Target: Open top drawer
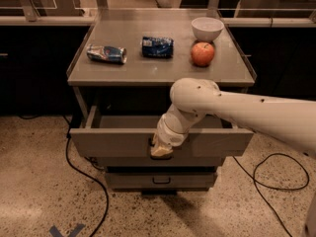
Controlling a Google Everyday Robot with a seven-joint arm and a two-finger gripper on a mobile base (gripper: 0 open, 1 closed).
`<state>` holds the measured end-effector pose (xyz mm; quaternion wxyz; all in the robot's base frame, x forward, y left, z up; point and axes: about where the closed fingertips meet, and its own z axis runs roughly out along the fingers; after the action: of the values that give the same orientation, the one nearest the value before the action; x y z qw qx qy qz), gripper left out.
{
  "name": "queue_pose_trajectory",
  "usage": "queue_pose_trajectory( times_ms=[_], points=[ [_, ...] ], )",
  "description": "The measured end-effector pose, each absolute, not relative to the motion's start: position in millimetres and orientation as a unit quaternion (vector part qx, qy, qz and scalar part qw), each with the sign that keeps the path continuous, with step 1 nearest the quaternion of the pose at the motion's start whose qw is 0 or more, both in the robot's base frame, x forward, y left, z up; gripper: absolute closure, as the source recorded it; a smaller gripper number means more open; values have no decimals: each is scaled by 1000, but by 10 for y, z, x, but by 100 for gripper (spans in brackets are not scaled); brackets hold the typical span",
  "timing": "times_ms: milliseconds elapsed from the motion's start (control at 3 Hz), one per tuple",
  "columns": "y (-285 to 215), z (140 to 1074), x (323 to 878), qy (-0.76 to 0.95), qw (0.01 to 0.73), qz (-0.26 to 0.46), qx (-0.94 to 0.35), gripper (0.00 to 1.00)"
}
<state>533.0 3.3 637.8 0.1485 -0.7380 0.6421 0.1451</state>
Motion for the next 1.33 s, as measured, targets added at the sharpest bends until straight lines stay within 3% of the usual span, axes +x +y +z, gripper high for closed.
queue_pose_trajectory(
  times_ms=[1333],
  points=[
    [-45, 6422, 5065, 652, 133, 150, -731, 100]
  ],
)
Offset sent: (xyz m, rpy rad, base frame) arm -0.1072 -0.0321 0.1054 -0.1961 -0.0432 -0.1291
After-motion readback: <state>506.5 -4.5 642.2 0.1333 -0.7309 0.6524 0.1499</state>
